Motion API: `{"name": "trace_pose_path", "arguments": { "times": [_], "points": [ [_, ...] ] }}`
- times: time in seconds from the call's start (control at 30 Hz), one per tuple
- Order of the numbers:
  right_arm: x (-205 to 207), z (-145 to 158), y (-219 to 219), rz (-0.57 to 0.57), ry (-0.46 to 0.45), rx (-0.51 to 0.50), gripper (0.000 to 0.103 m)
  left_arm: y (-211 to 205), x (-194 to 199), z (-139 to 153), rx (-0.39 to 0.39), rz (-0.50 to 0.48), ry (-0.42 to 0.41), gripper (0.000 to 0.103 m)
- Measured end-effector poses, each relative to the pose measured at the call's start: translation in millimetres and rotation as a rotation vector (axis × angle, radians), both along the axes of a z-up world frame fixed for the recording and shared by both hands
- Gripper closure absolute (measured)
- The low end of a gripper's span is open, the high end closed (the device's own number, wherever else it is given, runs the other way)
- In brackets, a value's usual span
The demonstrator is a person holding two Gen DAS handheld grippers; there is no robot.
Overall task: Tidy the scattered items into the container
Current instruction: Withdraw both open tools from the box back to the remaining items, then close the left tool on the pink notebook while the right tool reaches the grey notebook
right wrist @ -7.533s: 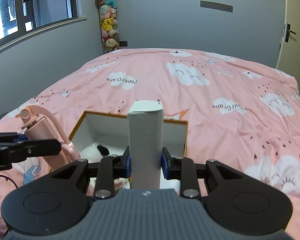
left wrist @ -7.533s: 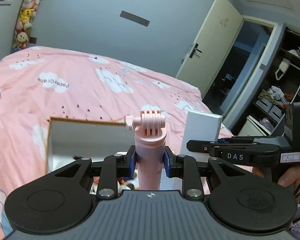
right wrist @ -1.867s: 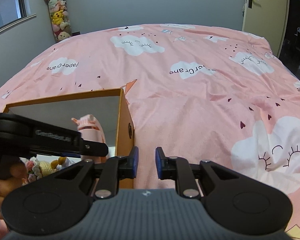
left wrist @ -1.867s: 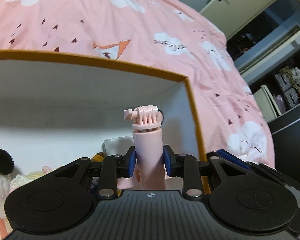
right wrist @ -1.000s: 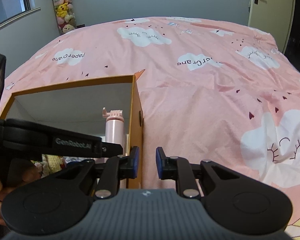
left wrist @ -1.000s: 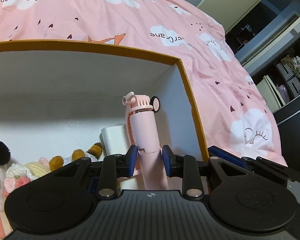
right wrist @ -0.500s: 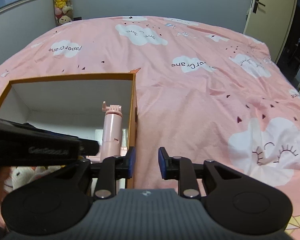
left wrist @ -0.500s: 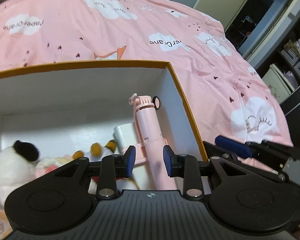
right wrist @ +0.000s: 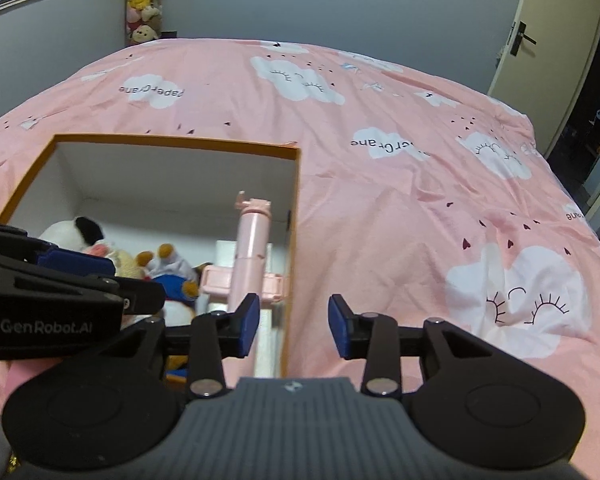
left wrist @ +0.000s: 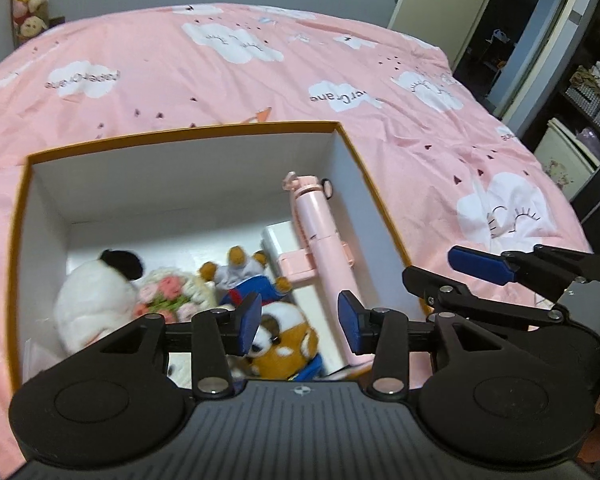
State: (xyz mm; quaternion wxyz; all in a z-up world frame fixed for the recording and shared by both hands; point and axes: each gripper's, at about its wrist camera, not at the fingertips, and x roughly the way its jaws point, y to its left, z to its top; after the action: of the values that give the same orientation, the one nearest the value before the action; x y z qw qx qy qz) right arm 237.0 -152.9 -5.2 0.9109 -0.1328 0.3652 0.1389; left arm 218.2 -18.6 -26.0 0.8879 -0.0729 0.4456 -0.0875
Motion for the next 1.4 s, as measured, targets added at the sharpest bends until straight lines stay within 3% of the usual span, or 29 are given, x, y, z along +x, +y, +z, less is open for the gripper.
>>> {"name": "trace_pose_path", "arguments": {
  "times": [0.17, 0.47, 0.73, 0.97, 1.13, 1.4],
  "points": [
    [-18.8, 0.9, 6.3, 0.018, 0.011, 0.012, 0.055, 7.0, -23.0, 2.8, 0.036, 0.027, -0.027, 0.051],
    [-60.8, -3.6, 2.1, 0.021, 0.036, 0.089, 0.038, 27.3, -71.7, 12.6, 0.027, 0.041, -0.048, 0.044],
    [-92.8, -9.4, 1.2, 0.057, 0.051, 0.193, 0.023, 50.6, -112.7, 9.1, -0.002, 0.091, -0.004, 0.043],
    [-116.5, -27.7, 6.4, 0.071, 0.038, 0.167, 0.017, 64.9, -137.3, -15.4, -0.001, 0.144, 0.105, 0.043],
    [-120.1, -45.1, 7.8, 0.081, 0.11, 0.14, 0.017, 75.7, -149.7, -34.3, -0.012, 0.206, 0.179, 0.043],
    [-104.4, -77.0, 1.3, 0.016, 0.242, 0.119, 0.017, 82.8, -150.3, -44.2, -0.112, 0.199, 0.154, 0.043]
  ]
}}
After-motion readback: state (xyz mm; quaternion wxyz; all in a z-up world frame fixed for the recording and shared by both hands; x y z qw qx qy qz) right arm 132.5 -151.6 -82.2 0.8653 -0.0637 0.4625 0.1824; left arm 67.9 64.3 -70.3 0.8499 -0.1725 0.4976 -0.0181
